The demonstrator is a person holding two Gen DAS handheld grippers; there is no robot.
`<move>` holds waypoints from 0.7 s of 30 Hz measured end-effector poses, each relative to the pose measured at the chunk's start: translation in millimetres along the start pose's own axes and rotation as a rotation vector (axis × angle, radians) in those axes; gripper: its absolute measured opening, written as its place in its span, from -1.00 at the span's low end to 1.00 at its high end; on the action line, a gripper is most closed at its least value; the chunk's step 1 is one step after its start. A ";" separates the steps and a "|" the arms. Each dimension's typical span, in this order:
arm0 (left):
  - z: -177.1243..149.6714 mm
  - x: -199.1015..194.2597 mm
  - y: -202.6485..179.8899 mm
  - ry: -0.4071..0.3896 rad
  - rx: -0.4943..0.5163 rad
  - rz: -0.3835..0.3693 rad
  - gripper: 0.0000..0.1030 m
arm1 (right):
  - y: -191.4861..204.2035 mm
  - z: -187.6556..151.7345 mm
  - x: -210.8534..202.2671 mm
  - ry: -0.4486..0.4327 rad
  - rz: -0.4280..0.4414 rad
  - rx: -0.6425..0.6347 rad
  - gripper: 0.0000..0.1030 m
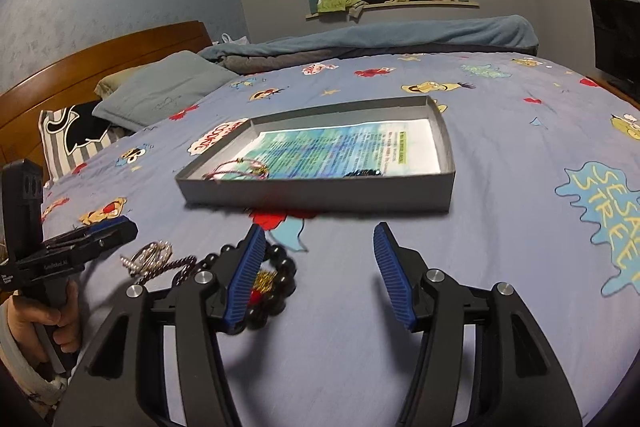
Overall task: Organize jewelry
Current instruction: 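Move the left gripper back to the jewelry pile over the silver hoop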
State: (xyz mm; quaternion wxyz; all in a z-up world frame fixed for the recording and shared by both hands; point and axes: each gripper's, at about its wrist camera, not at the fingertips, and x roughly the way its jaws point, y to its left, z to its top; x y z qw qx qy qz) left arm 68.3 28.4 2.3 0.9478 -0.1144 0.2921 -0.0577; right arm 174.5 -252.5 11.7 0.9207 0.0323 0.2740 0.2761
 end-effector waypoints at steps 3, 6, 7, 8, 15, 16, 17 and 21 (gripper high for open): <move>-5.4 0.4 -7.8 0.019 0.035 -0.003 0.46 | 1.8 -3.0 -2.8 -0.004 -0.001 0.003 0.20; -8.6 6.4 -13.1 0.047 0.059 0.007 0.46 | 1.8 -5.5 -4.2 -0.004 -0.002 0.008 0.20; -8.3 10.1 -13.7 0.063 0.059 0.014 0.46 | 1.4 -6.2 -4.5 -0.005 -0.001 0.009 0.20; -9.1 11.6 -12.0 0.071 0.057 0.016 0.45 | 1.5 -6.5 -4.6 -0.004 0.000 0.011 0.20; -13.0 20.2 -8.5 0.126 0.041 -0.025 -0.07 | 2.6 -7.1 -4.3 -0.002 0.000 0.004 0.20; -13.5 19.0 -8.4 0.121 0.042 -0.032 -0.07 | 3.0 -7.2 -4.7 -0.004 -0.001 0.002 0.20; -14.0 17.7 -8.4 0.116 0.044 -0.038 -0.07 | 3.6 -7.1 -5.3 -0.006 -0.002 0.000 0.20; -15.0 9.2 -11.5 0.076 0.057 -0.047 -0.07 | 6.8 -8.1 -7.5 -0.010 0.000 -0.007 0.20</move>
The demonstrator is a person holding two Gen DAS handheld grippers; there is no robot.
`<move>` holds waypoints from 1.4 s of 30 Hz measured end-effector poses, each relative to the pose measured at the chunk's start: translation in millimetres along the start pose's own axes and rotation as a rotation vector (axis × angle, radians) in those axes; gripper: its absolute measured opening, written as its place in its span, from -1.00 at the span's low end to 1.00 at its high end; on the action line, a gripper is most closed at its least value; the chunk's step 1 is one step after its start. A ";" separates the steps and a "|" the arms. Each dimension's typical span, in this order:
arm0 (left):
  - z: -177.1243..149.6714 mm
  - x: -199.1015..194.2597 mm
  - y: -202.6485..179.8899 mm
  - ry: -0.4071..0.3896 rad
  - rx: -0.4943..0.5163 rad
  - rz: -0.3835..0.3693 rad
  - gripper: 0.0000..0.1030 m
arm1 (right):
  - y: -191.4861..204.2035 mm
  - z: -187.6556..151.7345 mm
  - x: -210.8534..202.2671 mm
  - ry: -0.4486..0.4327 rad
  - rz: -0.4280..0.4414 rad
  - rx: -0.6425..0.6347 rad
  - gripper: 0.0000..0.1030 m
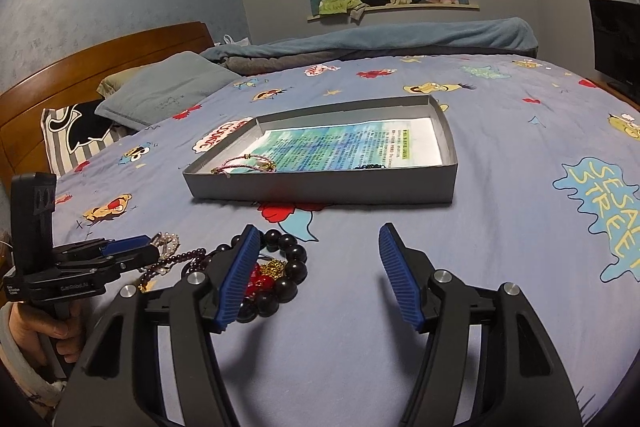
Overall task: Organize jewelry
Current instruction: 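Move the left gripper back to the jewelry pile over the silver hoop, then grasp the silver hoop with the left gripper while the right grasps a gold chain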
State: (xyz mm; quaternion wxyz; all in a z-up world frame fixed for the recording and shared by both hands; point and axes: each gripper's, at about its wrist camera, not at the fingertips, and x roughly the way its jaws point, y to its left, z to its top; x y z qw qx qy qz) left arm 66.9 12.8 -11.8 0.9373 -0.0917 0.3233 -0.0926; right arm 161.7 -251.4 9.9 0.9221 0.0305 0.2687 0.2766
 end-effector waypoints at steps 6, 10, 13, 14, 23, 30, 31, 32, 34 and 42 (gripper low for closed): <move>-0.5 -12.8 -0.2 -0.058 -0.005 -0.011 -0.07 | 5.6 -1.9 -1.9 0.001 0.004 -0.011 0.20; -1.2 -16.9 0.9 -0.066 -0.009 -0.012 -0.07 | 11.5 -3.6 -2.9 0.007 0.013 -0.023 0.20; -2.1 -23.7 5.8 -0.078 -0.019 0.000 -0.07 | 16.2 -4.6 -3.2 0.010 0.016 -0.035 0.21; -2.3 -25.5 8.0 -0.078 -0.024 0.006 -0.07 | 18.2 -5.1 -3.2 0.012 0.018 -0.040 0.21; -4.5 -35.0 23.7 -0.081 -0.050 0.035 -0.07 | 42.2 -9.3 0.0 0.039 0.045 -0.103 0.20; -8.5 -35.0 22.3 -0.088 -0.042 0.037 -0.07 | 64.8 -7.0 11.1 0.067 0.068 -0.163 0.14; -9.0 -35.4 22.9 -0.092 -0.046 0.036 -0.07 | 68.8 -6.7 12.1 0.067 0.076 -0.170 0.12; -9.6 -35.8 23.5 -0.095 -0.049 0.036 -0.07 | 73.4 -6.9 12.9 0.069 0.083 -0.178 0.11; -10.0 -37.3 24.2 -0.101 -0.051 0.035 -0.07 | 82.8 -9.2 13.8 0.077 0.102 -0.198 0.06; -15.9 -49.4 22.7 -0.124 -0.050 0.037 -0.07 | 123.3 -24.1 12.6 0.116 0.171 -0.280 0.05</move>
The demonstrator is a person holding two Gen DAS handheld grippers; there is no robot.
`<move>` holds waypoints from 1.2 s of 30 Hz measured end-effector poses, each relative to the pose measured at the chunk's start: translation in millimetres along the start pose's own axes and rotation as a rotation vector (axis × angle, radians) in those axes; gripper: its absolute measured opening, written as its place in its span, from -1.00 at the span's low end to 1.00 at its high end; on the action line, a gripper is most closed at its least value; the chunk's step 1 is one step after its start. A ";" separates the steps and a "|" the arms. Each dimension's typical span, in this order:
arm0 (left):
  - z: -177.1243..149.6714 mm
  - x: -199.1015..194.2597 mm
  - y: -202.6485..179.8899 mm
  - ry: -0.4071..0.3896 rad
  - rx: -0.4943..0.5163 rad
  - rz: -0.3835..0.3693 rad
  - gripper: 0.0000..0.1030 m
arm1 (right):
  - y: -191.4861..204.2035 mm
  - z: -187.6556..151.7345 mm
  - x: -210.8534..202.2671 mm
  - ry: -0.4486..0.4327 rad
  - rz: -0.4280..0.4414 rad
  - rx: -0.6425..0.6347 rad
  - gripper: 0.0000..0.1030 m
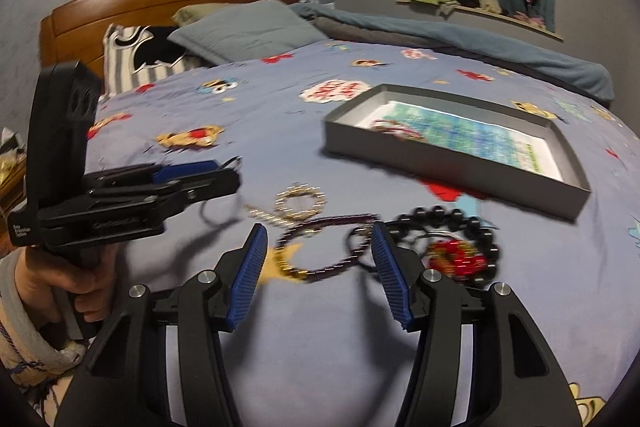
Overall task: Organize jewelry
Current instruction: 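Grasp the silver hoop with the left gripper while the right grasps a gold chain, then place the silver hoop and gold chain into the grey box, opening both grippers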
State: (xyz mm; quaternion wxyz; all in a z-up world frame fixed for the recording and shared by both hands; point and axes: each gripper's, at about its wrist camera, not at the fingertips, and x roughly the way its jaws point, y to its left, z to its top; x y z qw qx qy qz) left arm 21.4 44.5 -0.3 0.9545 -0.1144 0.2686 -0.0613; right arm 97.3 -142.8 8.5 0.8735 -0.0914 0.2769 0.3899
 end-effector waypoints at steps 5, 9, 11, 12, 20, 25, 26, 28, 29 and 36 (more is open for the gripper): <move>-3.8 -11.4 5.7 -0.005 -0.018 0.005 -0.07 | 19.9 1.6 18.4 0.064 0.011 -0.058 -0.17; -5.5 -18.5 11.8 -0.008 -0.032 0.014 -0.07 | 26.3 -1.6 41.1 0.144 -0.016 -0.075 -0.49; -5.0 -21.3 14.8 -0.012 -0.038 0.016 -0.07 | 25.6 -2.3 43.2 0.152 -0.017 -0.073 -0.80; -4.4 -22.1 15.9 -0.014 -0.039 0.016 -0.07 | 25.3 -2.9 42.1 0.151 -0.016 -0.070 -0.85; 6.8 -21.3 4.5 -0.027 -0.010 0.000 -0.07 | 15.3 9.4 16.6 0.047 0.006 -0.022 -0.87; 18.5 -13.6 -9.0 -0.026 0.026 -0.011 -0.07 | -8.0 30.6 -11.0 -0.044 0.040 0.053 -0.87; 20.6 -12.1 -11.1 -0.026 0.032 -0.014 -0.07 | -13.3 34.2 -14.6 -0.056 0.051 0.071 -0.87; 26.1 -7.2 -16.8 -0.024 0.043 -0.019 -0.07 | -28.2 41.4 -23.4 -0.083 0.086 0.122 -0.87; 28.2 -5.0 -19.0 -0.022 0.046 -0.021 -0.07 | -36.1 44.6 -27.4 -0.097 0.101 0.149 -0.87; 47.1 14.0 -38.2 -0.013 0.084 -0.032 -0.07 | -80.5 59.4 -44.0 -0.161 0.086 0.224 -0.87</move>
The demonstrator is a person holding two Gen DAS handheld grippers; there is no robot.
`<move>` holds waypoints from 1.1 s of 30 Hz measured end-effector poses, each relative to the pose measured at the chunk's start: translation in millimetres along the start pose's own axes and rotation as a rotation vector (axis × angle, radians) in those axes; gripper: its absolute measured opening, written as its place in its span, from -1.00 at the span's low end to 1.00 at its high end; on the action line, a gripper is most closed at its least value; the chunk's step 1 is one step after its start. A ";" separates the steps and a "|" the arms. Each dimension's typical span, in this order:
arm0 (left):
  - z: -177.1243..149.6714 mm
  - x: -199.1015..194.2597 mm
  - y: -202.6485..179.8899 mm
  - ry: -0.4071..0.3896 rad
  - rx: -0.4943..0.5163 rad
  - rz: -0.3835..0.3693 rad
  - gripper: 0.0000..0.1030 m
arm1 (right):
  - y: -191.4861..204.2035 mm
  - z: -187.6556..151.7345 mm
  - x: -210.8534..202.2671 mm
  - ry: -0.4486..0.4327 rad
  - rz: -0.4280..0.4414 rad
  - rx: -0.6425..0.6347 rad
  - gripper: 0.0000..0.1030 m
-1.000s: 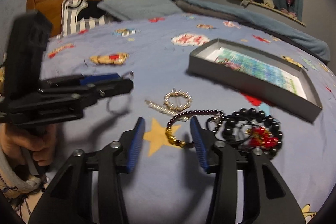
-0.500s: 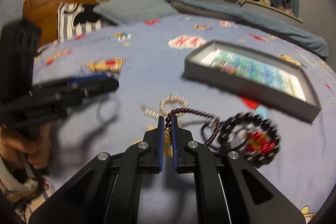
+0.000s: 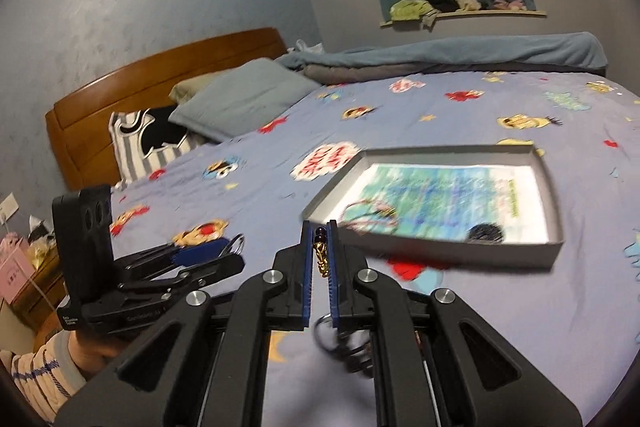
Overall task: Organize jewelry
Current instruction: 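Place the silver hoop and gold chain into the grey box, opening both grippers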
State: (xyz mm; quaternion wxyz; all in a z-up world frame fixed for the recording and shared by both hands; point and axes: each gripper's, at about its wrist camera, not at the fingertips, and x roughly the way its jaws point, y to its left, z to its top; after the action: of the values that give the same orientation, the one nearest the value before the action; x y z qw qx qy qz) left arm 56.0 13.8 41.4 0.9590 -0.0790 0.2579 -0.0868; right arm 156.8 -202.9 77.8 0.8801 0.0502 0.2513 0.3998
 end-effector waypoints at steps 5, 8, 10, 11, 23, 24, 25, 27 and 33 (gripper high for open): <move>12.9 20.0 -9.3 0.018 0.026 -0.004 -0.07 | -29.1 13.1 -5.0 -0.031 -0.038 0.035 -0.87; 21.8 31.7 -9.7 0.025 0.032 0.002 -0.07 | -43.5 20.0 -4.9 -0.042 -0.060 0.045 -0.87; 32.8 41.9 -6.9 0.029 0.027 0.004 -0.07 | -53.6 27.2 -2.8 -0.049 -0.073 0.054 -0.87; 37.7 47.0 -6.3 0.032 0.025 0.006 -0.07 | -58.4 30.6 -1.6 -0.053 -0.080 0.058 -0.87; 72.0 129.4 9.0 0.147 0.010 0.035 -0.07 | -112.9 49.0 46.3 0.001 -0.233 0.046 -0.87; 72.2 134.3 9.4 0.156 0.011 0.036 -0.07 | -113.9 48.0 51.9 0.014 -0.243 0.037 -0.87; 72.2 141.4 9.4 0.171 0.013 0.036 -0.07 | -115.3 45.7 59.2 0.035 -0.255 0.026 -0.88; 71.6 151.8 8.8 0.196 0.018 0.037 -0.07 | -116.9 40.1 71.3 0.068 -0.270 0.012 -0.87; 66.3 165.6 6.3 0.226 0.030 0.035 -0.07 | -117.2 24.2 93.7 0.138 -0.266 -0.001 -0.87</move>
State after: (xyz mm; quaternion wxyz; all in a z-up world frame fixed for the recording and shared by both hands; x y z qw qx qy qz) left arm 231.6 -7.2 17.2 0.9263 -0.0498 0.3645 -0.0820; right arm 299.9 -211.1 27.2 0.9059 -0.0118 0.3153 0.2824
